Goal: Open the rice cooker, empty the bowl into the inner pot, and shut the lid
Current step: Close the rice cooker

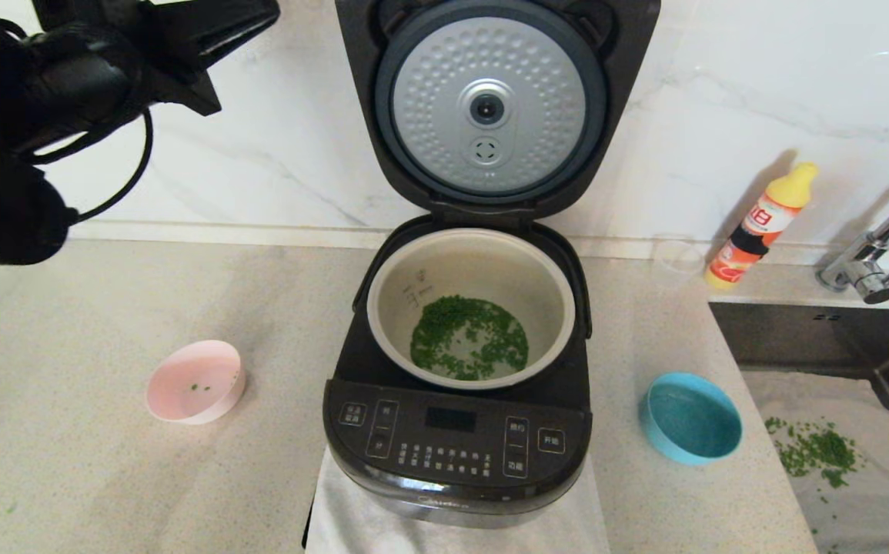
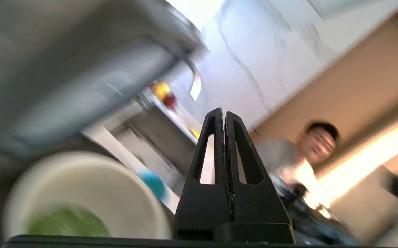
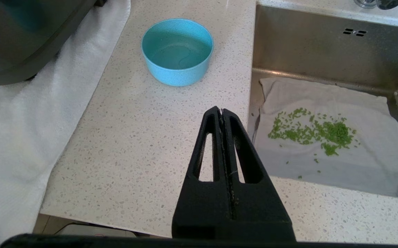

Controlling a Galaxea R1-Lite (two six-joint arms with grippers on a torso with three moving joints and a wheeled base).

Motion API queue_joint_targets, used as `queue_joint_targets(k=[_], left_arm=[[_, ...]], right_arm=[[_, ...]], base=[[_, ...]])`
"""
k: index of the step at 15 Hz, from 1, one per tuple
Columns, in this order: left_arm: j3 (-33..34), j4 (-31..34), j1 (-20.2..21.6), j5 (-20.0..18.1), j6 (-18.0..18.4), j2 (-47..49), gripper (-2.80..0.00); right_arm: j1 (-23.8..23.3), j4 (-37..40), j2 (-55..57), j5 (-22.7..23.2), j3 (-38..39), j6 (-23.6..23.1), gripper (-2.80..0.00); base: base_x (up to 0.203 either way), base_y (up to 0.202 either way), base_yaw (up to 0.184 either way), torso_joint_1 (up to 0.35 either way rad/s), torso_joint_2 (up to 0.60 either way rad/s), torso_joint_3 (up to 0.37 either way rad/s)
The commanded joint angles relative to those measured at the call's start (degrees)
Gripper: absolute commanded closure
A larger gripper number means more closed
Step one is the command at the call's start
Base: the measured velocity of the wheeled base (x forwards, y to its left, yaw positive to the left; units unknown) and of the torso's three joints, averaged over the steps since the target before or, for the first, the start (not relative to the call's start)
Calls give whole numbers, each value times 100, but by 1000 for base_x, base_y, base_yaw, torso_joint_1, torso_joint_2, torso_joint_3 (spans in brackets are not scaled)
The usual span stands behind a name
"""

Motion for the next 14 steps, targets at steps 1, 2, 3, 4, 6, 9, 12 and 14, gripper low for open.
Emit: queue_joint_targets(k=[1, 2, 3, 4, 6, 9, 12, 14], left_arm=[[781, 161, 76, -398, -48, -1324, 0], [941, 392, 103, -535, -51, -1614, 0], [1082, 614, 116, -605, -54, -1791, 0], [1231, 711, 120, -640, -57, -1875, 0], [1397, 680, 31, -803, -70, -1887, 0], [1317, 816, 437, -1018, -106, -1745, 0], [-95, 3342, 650, -983, -62, -1803, 0], [-1477, 5882, 874, -856, 456, -1829, 0]], right_arm=[[2, 0, -1, 5, 0, -3, 0], [2, 4, -1, 5, 0, -2, 0], [2, 0, 7, 5, 0, -2, 0], [-4, 0, -1, 5, 0, -2, 0], [2, 9, 7, 5, 0, -2, 0], [2, 0, -1, 5, 0, -2, 0], [2, 0, -1, 5, 0, 6, 0], [2, 0, 7, 5, 0, 15, 0]], base=[[0, 0, 0, 0, 0, 0], [0, 0, 0, 0, 0, 0], [0, 0, 0, 0, 0, 0], [0, 0, 0, 0, 0, 0], [0, 0, 0, 0, 0, 0], [0, 0, 0, 0, 0, 0], [0, 0, 0, 0, 0, 0], [0, 0, 0, 0, 0, 0]])
